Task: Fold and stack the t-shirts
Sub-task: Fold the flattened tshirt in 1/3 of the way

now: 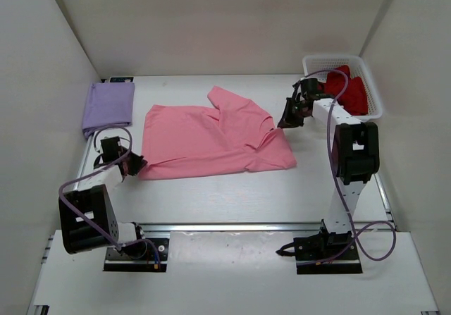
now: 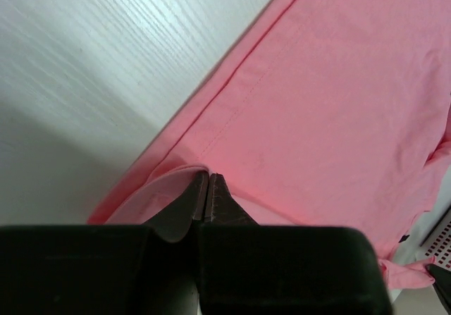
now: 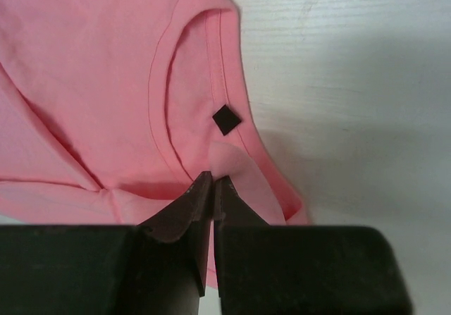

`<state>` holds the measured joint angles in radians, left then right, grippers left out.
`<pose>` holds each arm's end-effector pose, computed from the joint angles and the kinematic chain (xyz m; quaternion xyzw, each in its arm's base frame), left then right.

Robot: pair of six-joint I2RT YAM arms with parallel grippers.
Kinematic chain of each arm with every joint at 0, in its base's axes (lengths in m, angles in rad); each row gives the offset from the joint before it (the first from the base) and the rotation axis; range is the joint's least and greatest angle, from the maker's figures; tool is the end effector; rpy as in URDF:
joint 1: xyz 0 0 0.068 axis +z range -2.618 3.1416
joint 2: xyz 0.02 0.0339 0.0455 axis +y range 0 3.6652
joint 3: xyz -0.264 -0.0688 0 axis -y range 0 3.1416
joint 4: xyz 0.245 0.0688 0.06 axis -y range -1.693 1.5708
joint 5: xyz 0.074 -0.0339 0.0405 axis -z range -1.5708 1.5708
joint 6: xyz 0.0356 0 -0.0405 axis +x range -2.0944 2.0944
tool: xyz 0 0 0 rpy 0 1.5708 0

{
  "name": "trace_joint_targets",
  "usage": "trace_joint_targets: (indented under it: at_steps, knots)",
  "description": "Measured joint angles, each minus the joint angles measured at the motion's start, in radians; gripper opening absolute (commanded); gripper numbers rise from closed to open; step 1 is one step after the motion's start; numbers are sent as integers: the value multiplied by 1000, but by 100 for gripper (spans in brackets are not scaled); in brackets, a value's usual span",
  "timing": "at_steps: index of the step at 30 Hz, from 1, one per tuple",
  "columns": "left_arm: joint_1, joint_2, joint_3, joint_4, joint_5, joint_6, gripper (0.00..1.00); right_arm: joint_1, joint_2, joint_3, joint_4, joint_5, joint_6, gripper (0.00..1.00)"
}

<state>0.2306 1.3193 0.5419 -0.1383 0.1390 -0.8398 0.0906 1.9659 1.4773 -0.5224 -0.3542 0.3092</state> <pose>0.2324 0.0495 0.1535 -0.4625 0.8239 -0.1590 0.2865 0.4203 0.0506 0.2041 0.0548 0.9457 0.2199 0.2329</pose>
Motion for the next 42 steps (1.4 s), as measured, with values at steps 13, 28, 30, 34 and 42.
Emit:
trace_joint_targets:
  at_steps: [13, 28, 30, 34, 42]
  knots:
    - [63, -117, 48, -16, -54, 25, 56, -16, -151, -110, 34, -8, 7, 12]
    - [22, -187, -187, 32, 4, 14, 42, -81, -570, -861, 337, 6, 186, 46]
    - [22, -175, -188, 49, 11, 7, 38, -87, -552, -862, 383, 14, 196, 46]
    - [21, -153, -196, 74, 19, -6, 29, -105, -517, -866, 477, 25, 227, 43]
    - [0, -114, -197, 109, 9, -20, 0, -128, -448, -866, 574, 44, 272, 1]
